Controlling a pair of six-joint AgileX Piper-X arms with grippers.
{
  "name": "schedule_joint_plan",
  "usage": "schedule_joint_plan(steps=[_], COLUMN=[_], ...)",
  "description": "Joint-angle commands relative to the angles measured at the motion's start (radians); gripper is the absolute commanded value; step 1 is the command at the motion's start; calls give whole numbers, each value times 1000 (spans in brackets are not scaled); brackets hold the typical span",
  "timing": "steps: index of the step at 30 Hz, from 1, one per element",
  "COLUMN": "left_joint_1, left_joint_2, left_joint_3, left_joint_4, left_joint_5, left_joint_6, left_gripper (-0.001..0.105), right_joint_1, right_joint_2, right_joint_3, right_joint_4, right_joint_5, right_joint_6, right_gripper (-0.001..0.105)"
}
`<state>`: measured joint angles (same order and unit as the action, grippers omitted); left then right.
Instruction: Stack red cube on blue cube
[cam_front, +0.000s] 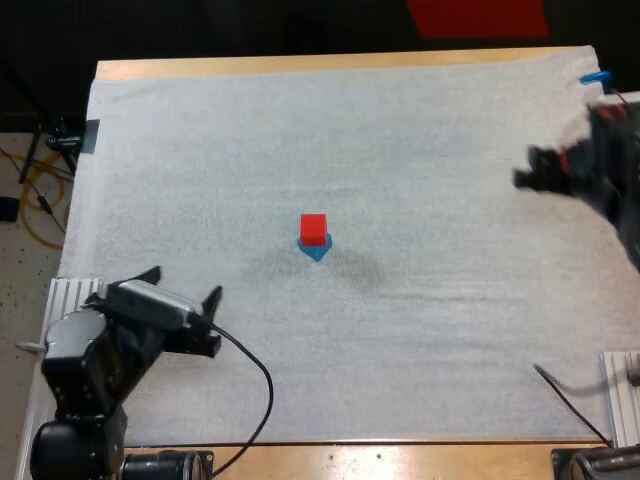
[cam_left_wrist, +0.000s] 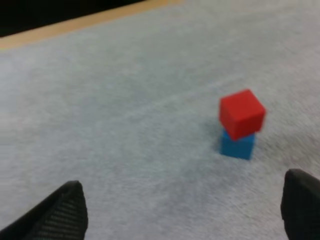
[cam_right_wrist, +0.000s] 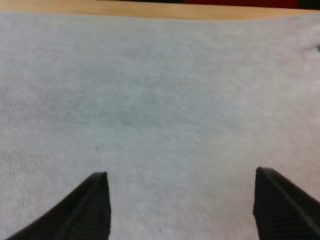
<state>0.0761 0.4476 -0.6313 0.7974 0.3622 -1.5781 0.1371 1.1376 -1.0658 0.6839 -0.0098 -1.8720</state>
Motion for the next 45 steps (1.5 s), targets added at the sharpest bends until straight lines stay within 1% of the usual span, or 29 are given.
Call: schedule_joint_plan(steps=[1, 2, 5, 7, 8, 10, 11, 16, 17, 19, 22, 23, 25, 28, 30, 32, 35, 37, 39, 43, 45], left_joint_1=[14, 16, 17, 17, 17, 17, 17, 17, 17, 17, 17, 17, 20, 21, 21, 21, 21, 21, 21, 21, 21], left_joint_2=[-12, -15, -48, -89, -104, -173, -186, -381, -397, -495, -604, -611, -586, -590, -589, -589, -589, -589, -589, -589, -589], left_joint_3=[-18, -19, -32, -38, -38, -37, -37, -37, -37, -37, -37, -40, -71, -72, -72, -64, -37, 2, 27, 93, 118], left_joint_4=[-7, -6, 13, 52, 60, 117, 130, 191, 196, 226, 278, 294, 368, 363, 351, 324, 255, 198, 182, 185, 185], left_joint_5=[-17, -17, -17, -17, -17, -17, -17, -17, -17, -17, -17, -23, -22, -22, -22, -29, -85, -104, -103, -103, -103], left_joint_6=[-11, -11, -11, -11, -11, -11, -11, -11, -11, -17, -18, -18, -18, 5, 5, 5, 5, 5, 4, 0, -19], left_gripper=[76, 76, 76, 76, 76, 76, 76, 76, 76, 76, 76, 76, 76, 76, 76, 76, 76, 76, 76, 76, 76], right_joint_1=[-8, -9, -8, -8, -8, -8, -8, -8, -8, -8, -8, -8, -8, -8, -10, -10, -10, -10, -10, -10, -10], right_joint_2=[-104, -128, -308, -420, -447, -556, -574, -796, -813, -915, -1010, -1037, -1115, -1200, -1185, -1176, -1184, -1183, -1183, -1183, -1183], right_joint_3=[52, 66, 156, 198, 207, 240, 246, 296, 300, 319, 347, 355, 380, 415, 414, 435, 479, 516, 544, 595, 598], right_joint_4=[1, 1, 14, 59, 74, 115, 121, 191, 195, 211, 224, 227, 233, 233, 266, 250, 211, 209, 218, 218, 213], right_joint_5=[-9, -8, -8, -8, -5, 10, 10, 10, 10, 10, 10, 10, 10, 10, 26, 19, 10, 10, 10, 10, 10], right_joint_6=[-33, -38, -38, -33, -33, -33, -33, -8, -8, -9, -9, -9, -9, -9, 7, 7, 11, 13, 13, 13, 13], right_gripper=[59, 59, 59, 59, 59, 59, 59, 59, 59, 59, 59, 59, 59, 59, 59, 59, 59, 59, 59, 59, 59])
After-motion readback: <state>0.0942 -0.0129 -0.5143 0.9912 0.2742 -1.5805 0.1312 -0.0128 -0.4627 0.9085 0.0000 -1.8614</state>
